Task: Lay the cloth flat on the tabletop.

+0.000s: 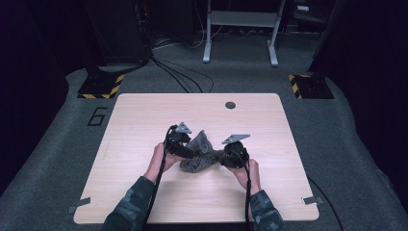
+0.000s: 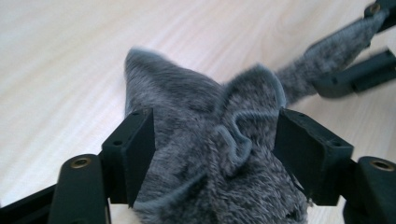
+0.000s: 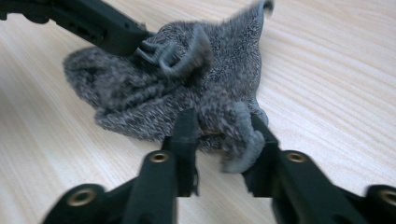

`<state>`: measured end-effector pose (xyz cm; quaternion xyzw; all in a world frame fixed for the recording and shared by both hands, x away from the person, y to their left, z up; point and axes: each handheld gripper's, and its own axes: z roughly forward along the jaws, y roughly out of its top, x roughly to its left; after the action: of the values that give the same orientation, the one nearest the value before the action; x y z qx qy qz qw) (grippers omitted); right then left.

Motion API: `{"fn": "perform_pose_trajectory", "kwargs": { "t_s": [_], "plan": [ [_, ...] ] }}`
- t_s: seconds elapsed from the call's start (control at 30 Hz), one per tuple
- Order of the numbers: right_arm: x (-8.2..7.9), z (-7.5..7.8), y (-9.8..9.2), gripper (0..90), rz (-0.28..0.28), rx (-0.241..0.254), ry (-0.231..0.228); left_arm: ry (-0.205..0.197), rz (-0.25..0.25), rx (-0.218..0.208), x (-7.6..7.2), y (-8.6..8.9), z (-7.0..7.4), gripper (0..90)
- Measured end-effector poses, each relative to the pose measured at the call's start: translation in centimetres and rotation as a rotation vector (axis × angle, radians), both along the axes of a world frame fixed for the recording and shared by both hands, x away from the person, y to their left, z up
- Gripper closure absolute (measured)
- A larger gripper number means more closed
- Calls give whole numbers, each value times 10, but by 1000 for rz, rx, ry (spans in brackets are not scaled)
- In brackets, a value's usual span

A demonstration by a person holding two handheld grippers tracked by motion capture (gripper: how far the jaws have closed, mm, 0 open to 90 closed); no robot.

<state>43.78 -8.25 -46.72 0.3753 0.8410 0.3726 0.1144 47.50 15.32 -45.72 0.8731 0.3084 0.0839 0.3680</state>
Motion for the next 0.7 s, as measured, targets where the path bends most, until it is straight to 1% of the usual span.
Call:
{"fn": "perform_pose_trajectory", "kwargs": {
  "t_s": [0.03,0.07,0.1,0.13,0.17,0.2,0.23,0.27,0.3,0.37,0.4,0.47,0.53,0.57,0.63,0.7],
  "plan": [
    [1,-1,0,776,4,0,6,4,-27,22,-1,-2,-3,332],
    [0,-3,-1,802,-3,-3,4,9,-44,40,-3,-3,-6,382],
    [1,-4,-2,818,-1,-8,-6,8,-54,50,-5,-5,-9,434],
    [0,-5,-3,829,-6,-7,0,12,-68,61,-6,-6,-10,511],
    [0,-5,-4,834,-4,-4,-4,11,-72,67,-7,-8,-13,561],
    [-1,-5,-5,840,-10,-6,-6,3,-70,75,-9,-10,-17,613],
    [-2,-5,-6,846,-17,-5,-1,0,-68,79,-10,-11,-18,680],
    [-2,-5,-7,849,-8,-10,-11,-12,-64,76,-12,-10,-19,721],
    [-3,-4,-8,852,-14,-12,-12,-17,-58,74,-13,-9,-19,763],
    [-5,-4,-13,856,-21,-12,-19,-24,-58,66,-17,-6,-18,802],
    [-6,-3,-16,857,-22,-16,-20,-22,-56,56,-19,-3,-17,810],
    [-9,-3,-22,858,-28,-12,-22,-25,-47,53,-24,1,-16,817],
    [-13,-3,-29,857,-34,-15,-21,-23,-42,27,-31,8,-17,818],
    [-16,-4,-31,857,-45,-17,-14,-24,-39,21,-33,12,-17,819],
    [-21,-5,-36,857,-50,-18,-6,-25,-23,1,-39,19,-19,818],
    [-27,-8,-41,857,-46,-35,-4,-10,-13,-25,-44,27,-20,816]
  ]
}}
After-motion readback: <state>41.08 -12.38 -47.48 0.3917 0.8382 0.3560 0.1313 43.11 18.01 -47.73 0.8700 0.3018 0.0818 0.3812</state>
